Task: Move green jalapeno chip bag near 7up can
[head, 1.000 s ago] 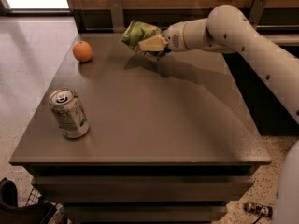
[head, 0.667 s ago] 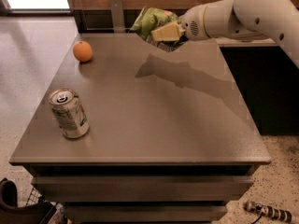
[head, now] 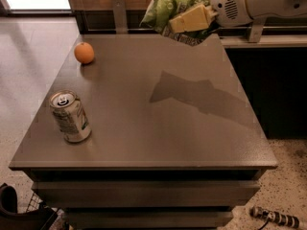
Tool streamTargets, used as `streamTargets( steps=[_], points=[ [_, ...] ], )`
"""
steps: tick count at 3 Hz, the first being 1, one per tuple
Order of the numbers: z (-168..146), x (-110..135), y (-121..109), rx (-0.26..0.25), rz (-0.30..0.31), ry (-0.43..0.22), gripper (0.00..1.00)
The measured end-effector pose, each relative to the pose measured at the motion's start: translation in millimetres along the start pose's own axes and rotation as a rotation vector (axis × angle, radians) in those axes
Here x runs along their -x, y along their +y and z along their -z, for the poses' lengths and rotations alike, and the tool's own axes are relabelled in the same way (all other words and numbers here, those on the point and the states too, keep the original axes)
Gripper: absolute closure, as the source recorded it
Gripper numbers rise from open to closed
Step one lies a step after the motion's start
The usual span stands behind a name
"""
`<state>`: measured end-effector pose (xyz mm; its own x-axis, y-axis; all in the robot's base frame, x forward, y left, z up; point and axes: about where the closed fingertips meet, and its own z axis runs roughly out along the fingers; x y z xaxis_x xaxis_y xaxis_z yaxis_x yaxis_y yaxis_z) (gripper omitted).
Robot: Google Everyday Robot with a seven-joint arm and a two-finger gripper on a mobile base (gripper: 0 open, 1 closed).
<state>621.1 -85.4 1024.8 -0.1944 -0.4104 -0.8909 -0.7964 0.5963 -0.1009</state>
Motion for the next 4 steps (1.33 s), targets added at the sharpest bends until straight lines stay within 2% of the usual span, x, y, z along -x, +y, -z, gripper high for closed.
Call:
streamTargets(
  steps=[1, 2, 3, 4],
  points=[
    [14.3, -11.9, 39.8, 0.038, 0.012, 0.027, 1.00],
    [5.1, -24.6, 89.2, 0.123, 0.036, 0.086, 1.00],
    [-23.2, -59.3, 143.8, 0.278, 0.060, 0.181, 1.00],
    [-35.8, -87.9, 171.7, 0.405, 0.053, 0.240, 1.00]
  ],
)
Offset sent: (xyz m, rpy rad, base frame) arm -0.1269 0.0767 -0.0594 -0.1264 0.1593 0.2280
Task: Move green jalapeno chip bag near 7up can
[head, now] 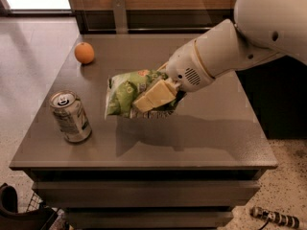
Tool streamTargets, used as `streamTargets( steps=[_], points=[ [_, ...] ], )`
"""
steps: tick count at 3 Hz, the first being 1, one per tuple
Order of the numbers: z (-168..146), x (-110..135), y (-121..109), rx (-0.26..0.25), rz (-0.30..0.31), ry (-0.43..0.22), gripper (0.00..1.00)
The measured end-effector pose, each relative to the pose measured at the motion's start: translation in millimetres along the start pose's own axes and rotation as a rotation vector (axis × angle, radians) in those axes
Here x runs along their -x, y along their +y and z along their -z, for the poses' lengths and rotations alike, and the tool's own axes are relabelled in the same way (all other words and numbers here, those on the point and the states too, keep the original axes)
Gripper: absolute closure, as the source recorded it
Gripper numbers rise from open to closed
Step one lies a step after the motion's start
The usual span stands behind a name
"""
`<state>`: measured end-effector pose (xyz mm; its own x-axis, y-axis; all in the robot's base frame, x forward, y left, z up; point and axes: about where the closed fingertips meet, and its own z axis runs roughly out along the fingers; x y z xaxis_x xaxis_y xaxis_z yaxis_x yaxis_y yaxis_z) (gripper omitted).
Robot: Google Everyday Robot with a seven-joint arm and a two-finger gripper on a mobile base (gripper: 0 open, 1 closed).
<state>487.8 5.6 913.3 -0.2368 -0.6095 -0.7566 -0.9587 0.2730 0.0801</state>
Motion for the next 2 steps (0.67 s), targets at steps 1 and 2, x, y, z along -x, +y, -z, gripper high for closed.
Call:
streamTargets(
  steps=[1, 2],
  points=[
    [-1.1, 0.2, 2.8, 0.007, 0.003, 0.005, 0.84],
    [-1.7, 1.8, 4.5, 0.008, 0.007, 0.006, 0.60]
  ],
)
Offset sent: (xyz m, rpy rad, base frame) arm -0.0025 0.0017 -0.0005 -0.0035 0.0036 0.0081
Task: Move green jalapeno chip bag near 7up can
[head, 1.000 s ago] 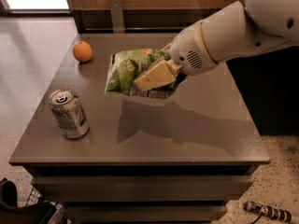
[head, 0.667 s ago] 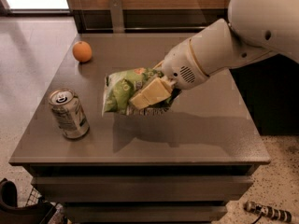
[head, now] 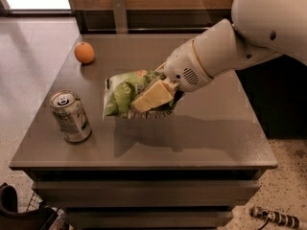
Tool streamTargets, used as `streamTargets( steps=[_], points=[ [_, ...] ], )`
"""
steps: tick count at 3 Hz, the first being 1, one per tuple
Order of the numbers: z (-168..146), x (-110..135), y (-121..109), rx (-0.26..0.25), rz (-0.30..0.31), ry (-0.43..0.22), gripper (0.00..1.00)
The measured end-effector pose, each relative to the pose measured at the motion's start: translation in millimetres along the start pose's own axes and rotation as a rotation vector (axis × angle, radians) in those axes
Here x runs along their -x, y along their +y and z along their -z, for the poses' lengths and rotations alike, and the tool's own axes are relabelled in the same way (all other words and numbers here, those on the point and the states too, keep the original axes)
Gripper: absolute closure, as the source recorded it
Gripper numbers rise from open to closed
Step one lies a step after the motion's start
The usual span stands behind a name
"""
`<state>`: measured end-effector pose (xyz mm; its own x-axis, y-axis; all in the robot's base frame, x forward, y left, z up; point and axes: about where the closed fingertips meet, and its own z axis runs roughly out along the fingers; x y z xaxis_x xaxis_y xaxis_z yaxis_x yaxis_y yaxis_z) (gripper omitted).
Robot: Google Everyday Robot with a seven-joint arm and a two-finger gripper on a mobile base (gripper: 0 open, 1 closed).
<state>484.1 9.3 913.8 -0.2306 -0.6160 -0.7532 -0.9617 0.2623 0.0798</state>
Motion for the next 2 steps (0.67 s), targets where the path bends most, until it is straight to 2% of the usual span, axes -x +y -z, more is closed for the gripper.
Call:
streamTargets(
  steps=[2],
  points=[
    [-1.1, 2.9, 3.3, 0.002, 0.008, 0.003, 0.13]
  ],
)
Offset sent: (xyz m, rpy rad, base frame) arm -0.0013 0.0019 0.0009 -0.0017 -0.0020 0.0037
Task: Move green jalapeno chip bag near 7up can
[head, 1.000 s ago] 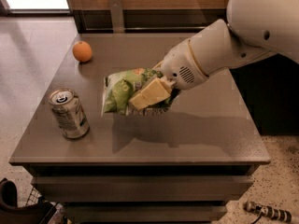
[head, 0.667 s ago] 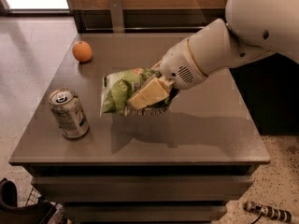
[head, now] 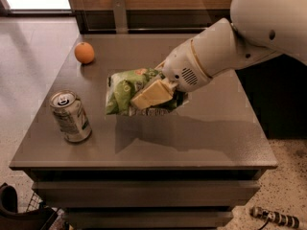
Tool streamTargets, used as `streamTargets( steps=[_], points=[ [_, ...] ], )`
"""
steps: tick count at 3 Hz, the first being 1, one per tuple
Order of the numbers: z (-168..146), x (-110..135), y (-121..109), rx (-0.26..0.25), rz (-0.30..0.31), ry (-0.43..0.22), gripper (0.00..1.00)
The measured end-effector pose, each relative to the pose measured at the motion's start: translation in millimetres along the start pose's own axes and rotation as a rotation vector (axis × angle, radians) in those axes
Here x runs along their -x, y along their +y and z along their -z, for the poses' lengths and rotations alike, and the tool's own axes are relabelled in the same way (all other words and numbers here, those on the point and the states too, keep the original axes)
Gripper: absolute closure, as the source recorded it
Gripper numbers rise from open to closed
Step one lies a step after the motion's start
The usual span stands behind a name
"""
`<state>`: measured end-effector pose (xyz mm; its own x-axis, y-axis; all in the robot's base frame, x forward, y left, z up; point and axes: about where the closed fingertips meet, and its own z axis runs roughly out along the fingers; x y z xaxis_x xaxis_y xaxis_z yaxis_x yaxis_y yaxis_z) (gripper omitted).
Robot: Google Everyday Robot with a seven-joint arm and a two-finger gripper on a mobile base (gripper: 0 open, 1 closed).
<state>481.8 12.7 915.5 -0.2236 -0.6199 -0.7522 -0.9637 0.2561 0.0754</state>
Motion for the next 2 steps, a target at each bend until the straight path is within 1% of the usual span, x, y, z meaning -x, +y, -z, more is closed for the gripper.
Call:
streamTargets(
  steps=[1, 2],
  points=[
    [-0.6, 1.5, 1.7, 0.001, 0.004, 0.001, 0.00],
    [-0.6, 1.5, 1.8, 0.001, 0.004, 0.001, 0.00]
  ],
)
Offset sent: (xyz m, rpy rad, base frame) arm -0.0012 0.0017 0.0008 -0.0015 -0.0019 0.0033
